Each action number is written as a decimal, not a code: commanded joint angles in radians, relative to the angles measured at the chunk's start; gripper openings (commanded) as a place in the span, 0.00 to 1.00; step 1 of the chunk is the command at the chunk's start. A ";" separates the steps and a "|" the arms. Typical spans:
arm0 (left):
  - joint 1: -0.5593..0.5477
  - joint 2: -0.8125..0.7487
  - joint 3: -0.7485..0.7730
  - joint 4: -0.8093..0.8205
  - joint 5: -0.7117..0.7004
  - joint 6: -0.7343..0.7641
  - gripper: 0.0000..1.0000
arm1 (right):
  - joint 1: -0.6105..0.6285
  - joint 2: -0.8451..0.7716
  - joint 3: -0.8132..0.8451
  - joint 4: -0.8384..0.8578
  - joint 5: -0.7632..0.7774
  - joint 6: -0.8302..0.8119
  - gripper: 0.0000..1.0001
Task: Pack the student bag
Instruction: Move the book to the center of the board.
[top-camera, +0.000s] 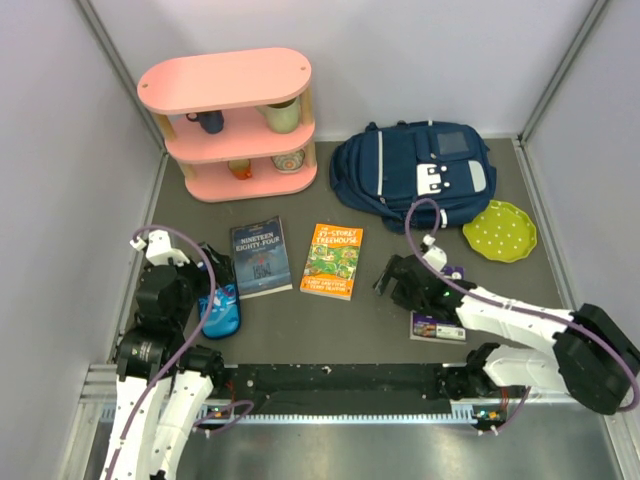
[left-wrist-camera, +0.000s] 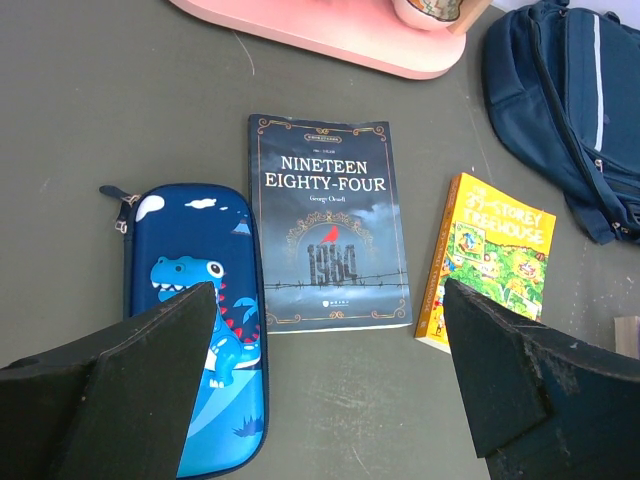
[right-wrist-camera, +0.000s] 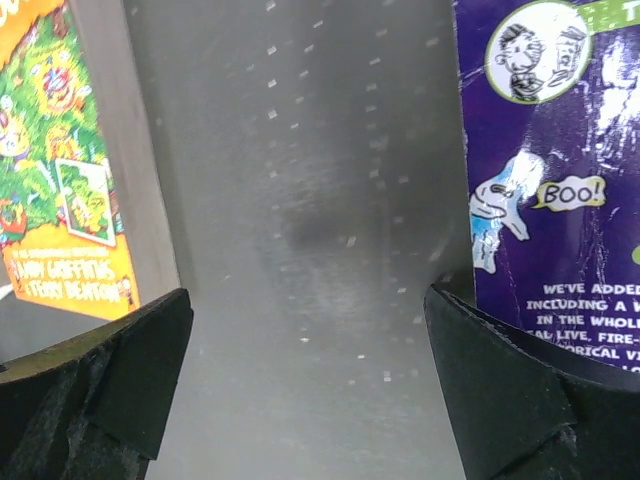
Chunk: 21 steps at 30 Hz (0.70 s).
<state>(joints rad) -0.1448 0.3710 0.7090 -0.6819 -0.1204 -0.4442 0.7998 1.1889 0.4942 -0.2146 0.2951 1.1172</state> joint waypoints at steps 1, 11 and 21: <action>0.001 0.005 0.003 0.027 0.001 -0.005 0.99 | -0.080 -0.104 -0.077 -0.126 0.047 -0.059 0.99; 0.001 0.011 0.004 0.027 0.007 -0.004 0.99 | -0.197 -0.273 -0.037 -0.174 -0.024 -0.215 0.99; 0.001 0.003 0.006 0.025 -0.008 -0.008 0.99 | -0.013 0.172 0.398 0.029 -0.148 -0.177 0.99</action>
<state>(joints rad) -0.1448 0.3775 0.7090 -0.6819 -0.1204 -0.4442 0.7471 1.1770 0.7036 -0.3157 0.2100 0.9169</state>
